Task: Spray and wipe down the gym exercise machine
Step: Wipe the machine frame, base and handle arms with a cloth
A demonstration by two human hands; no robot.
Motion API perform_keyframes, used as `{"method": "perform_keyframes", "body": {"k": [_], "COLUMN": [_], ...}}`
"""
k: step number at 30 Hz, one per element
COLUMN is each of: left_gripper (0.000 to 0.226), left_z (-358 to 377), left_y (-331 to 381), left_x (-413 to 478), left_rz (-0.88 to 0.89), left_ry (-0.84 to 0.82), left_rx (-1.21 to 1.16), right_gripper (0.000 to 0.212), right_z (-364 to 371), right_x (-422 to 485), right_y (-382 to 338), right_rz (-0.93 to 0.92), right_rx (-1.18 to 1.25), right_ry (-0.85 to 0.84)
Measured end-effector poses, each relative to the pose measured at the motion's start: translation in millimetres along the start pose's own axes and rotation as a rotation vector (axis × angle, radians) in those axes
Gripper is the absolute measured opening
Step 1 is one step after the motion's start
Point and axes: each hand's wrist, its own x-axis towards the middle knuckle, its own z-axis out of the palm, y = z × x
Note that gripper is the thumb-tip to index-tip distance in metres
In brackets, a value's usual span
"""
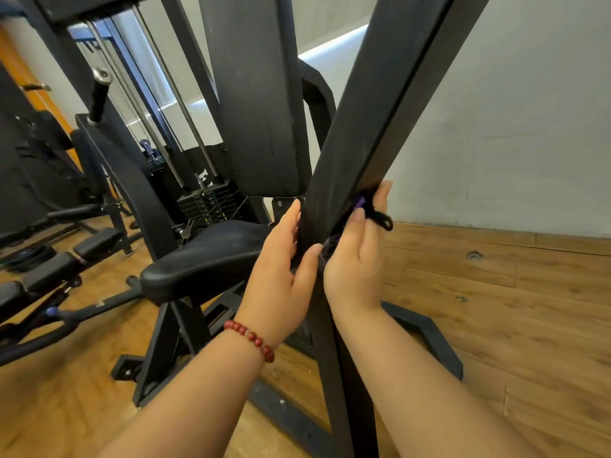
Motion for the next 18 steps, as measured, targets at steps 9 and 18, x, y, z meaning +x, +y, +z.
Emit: {"method": "perform_keyframes", "body": {"k": [9,18], "left_gripper": [0.068,0.077], "left_z": [5.4,12.8], "left_y": [-9.7,-26.4], "left_x": [-7.5,-21.7], "left_rz": [-0.029,-0.119], "left_ry": [-0.009,-0.089], "left_rx": [-0.021,-0.051], "right_gripper": [0.057,0.072], "right_z": [-19.2,-38.2], "right_x": [-17.3,-36.8], "right_y": [30.3,76.4], "right_rz": [-0.072,0.012], "right_rx": [-0.121,-0.185], "right_ry": [-0.181,-0.285]}}
